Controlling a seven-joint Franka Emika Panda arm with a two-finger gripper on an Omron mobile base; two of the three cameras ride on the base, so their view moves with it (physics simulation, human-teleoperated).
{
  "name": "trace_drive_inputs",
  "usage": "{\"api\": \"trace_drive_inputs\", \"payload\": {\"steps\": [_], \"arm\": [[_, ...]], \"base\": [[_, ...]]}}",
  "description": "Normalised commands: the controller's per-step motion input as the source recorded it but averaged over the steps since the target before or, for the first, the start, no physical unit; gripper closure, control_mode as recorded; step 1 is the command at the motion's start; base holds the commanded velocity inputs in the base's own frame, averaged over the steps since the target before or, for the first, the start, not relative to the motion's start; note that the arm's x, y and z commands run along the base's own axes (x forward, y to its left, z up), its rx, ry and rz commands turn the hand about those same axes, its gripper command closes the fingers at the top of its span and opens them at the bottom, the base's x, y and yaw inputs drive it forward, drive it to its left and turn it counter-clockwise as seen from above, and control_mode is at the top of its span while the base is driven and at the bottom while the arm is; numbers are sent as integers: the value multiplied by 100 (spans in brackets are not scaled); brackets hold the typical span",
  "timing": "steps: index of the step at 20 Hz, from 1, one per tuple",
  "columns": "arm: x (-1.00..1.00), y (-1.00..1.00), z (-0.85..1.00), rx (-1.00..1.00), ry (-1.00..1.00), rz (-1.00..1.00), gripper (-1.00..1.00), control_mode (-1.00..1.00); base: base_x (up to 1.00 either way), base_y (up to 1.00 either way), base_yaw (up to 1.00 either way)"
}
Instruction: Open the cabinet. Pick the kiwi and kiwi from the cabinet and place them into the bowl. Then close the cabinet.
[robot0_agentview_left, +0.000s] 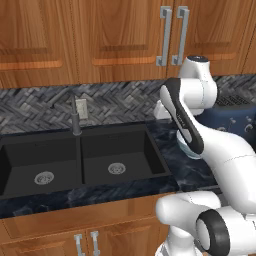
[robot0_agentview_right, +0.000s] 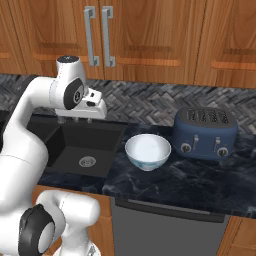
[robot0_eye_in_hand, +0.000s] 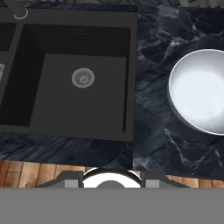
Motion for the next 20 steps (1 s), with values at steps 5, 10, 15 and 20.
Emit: {"api": "trace_drive_inputs", "payload": {"steps": [5,10,15,20], "arm": [[0,-3,-1,-1,-1,0,-100,-100],[-28,-22,19,1,-18,10,-100,-100],[-48,-24,50,0,-36,8,-100,-100],[-48,-20,59,0,-42,5,-100,-100]], "base": [[0,0,0],[0,0,0],[0,0,0],[0,0,0]]}}
